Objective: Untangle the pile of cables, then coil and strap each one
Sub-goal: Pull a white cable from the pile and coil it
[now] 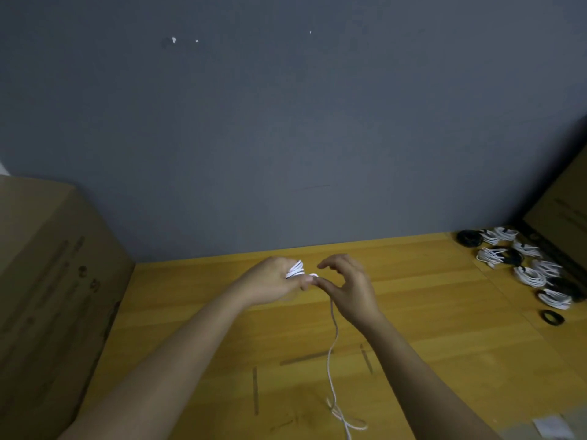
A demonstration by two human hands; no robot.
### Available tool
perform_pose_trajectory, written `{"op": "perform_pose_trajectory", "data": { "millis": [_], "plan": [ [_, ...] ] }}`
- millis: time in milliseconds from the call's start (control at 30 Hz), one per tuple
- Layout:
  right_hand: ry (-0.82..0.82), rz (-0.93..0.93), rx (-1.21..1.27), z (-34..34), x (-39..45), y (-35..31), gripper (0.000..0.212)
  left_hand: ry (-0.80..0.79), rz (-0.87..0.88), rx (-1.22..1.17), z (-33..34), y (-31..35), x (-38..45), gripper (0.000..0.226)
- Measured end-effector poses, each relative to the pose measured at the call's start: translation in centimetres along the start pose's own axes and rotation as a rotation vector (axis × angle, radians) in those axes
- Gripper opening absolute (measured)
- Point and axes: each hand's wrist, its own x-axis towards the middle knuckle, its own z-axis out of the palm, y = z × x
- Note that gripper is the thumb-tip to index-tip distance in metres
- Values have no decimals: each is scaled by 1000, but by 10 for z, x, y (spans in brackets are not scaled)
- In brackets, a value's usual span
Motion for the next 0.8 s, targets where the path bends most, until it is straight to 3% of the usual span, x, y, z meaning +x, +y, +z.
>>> {"op": "perform_pose_trajectory", "data": {
  "millis": [100, 200, 333, 400, 467, 567, 700, 800],
  "plan": [
    [5, 130, 129, 4, -1, 5, 11, 89, 15, -146, -5, 2, -2, 27],
    [-10, 209, 114, 8, -1, 13, 14, 284, -22, -305, -12, 2, 0, 24],
    [8, 314, -231, -3, -8, 43, 7, 568, -101, -478, -31, -3, 5, 29],
    [-115, 421, -498, -8, -18, 60, 14, 685, -138, -580, -41, -2, 7, 29],
    [-219, 518, -607, -9, -25, 70, 17, 732, -151, -617, -49, 0, 10, 28],
    [-236, 593, -469, -4, -18, 65, 24, 649, -100, -558, -48, 7, 14, 28],
    [-62, 451, 89, 5, -2, 26, 62, 548, -65, -458, -37, 20, 22, 31],
    [-69, 296, 389, 16, 5, -10, 64, 520, -27, -441, -30, 26, 29, 32]
  ]
}}
